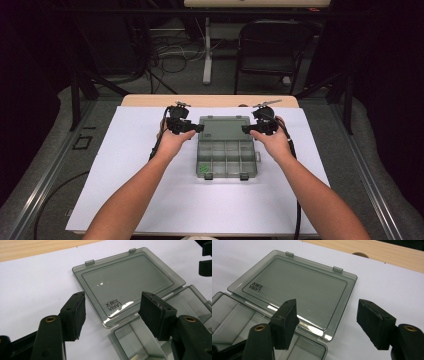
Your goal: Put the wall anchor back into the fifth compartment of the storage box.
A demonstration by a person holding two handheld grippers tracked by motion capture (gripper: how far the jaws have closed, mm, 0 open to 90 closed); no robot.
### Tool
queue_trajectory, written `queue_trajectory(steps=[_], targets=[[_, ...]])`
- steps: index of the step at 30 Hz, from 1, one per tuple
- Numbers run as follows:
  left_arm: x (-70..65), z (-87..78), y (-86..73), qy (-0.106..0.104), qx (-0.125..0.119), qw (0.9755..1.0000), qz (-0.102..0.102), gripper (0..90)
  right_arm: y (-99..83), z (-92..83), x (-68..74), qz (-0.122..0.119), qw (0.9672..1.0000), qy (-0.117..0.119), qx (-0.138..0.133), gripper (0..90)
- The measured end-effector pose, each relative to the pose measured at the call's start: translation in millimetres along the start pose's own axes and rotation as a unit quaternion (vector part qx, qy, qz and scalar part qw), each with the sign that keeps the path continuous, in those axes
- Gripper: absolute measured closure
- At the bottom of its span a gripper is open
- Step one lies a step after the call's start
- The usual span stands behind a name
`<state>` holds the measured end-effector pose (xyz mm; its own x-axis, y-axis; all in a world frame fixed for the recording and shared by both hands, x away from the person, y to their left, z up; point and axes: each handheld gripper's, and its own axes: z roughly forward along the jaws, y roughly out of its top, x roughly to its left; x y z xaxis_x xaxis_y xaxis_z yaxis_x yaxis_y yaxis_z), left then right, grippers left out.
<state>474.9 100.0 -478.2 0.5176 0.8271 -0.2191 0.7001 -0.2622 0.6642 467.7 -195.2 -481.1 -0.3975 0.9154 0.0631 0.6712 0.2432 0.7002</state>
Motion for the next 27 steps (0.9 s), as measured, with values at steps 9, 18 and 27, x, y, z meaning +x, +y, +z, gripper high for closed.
queue_trajectory(steps=[9, 18, 27], targets=[[3.6, 13.2, -2.0, 0.005, 0.008, 0.9999, -0.01, 38.0, -1.8, 11.5, -3.3, 0.001, 0.9999, -0.009, 0.008, 32.0], [3.1, 23.2, -4.1, 0.009, 0.011, 0.9998, -0.011, 37.9, -4.1, 18.5, -5.7, 0.01, 0.9998, -0.009, 0.015, 32.2], [3.0, 30.6, -6.4, 0.006, 0.018, 0.9996, -0.02, 35.6, -8.4, 27.6, -4.7, 0.011, 0.9996, 0.001, 0.025, 33.5]])
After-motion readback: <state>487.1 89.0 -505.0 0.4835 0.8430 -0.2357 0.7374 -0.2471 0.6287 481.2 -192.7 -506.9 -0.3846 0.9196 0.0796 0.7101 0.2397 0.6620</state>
